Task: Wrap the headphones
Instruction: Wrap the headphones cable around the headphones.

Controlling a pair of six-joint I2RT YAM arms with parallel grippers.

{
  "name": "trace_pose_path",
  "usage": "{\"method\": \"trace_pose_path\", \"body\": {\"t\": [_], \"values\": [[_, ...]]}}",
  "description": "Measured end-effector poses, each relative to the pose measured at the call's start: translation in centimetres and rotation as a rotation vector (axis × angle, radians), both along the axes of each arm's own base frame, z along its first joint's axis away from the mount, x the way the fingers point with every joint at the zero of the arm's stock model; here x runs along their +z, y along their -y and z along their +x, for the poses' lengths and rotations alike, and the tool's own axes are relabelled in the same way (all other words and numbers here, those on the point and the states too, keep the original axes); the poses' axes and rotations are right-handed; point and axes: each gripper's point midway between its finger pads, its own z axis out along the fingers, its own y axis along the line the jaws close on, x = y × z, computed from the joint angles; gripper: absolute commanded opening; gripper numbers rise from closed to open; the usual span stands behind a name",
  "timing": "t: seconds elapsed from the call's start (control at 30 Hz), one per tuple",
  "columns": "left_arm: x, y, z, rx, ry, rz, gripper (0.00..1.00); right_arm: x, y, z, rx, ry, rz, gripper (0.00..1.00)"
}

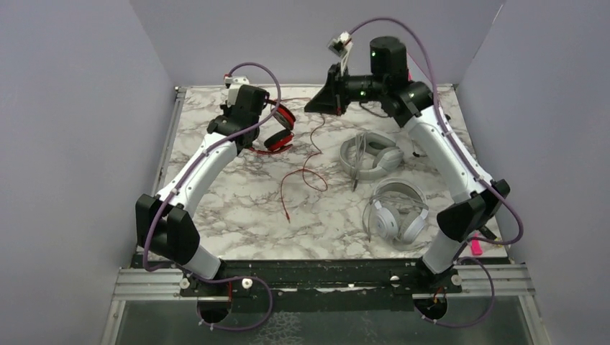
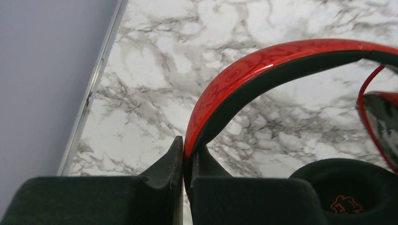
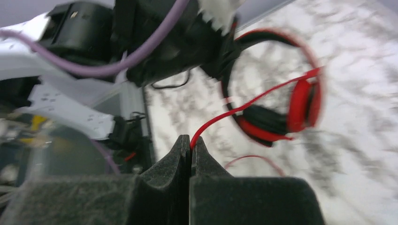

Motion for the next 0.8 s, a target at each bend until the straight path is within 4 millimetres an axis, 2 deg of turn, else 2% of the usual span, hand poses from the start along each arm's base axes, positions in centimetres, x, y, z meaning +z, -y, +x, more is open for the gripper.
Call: {"method": "trace_pose_path", "body": {"t": [0.07,0.17,0.27,0.3,0.37,0.47,0.57,0.7,0.8], "values": [[1.3,0.1,0.8,0.009,0.036,-0.055,0.0,-0.7,-0.9,-2.5,0.037,-0.034,0.022,0.01],[4.3,0.6,2.4,0.024,0.128,-0.132,0.0,-2.5,-4.0,-6.7,0.127,-0.104,0.038,0.01],[7.7,1.1,3.4,0.03,0.221,-0.188,0.0,-4.9,-6.5,-9.1,0.168,-0.163,0.052,0.01],[9.0,1.3,3.7,0.031,0.257,-0.213,0.0,-5.6,-6.9,-9.2,0.161,-0.175,0.059,0.01],[10.5,1.4,4.0,0.034,0.296,-0.245,0.0,-6.9,-7.5,-9.1,0.129,-0.19,0.072,0.01],[12.3,1.5,4.3,0.038,0.342,-0.309,0.0,-7.8,-7.3,-8.3,0.05,-0.177,0.112,0.04],[13.6,2.0,4.5,0.019,0.363,-0.372,0.0,-7.5,-6.5,-8.1,-0.014,-0.143,0.182,0.04],[14.9,3.6,4.5,-0.051,0.373,-0.478,0.0,-6.4,-5.9,-7.9,-0.059,-0.095,0.278,0.04],[15.7,4.6,4.0,-0.107,0.37,-0.552,0.0,-7.0,-5.8,-7.4,-0.094,-0.086,0.305,0.04]]}}
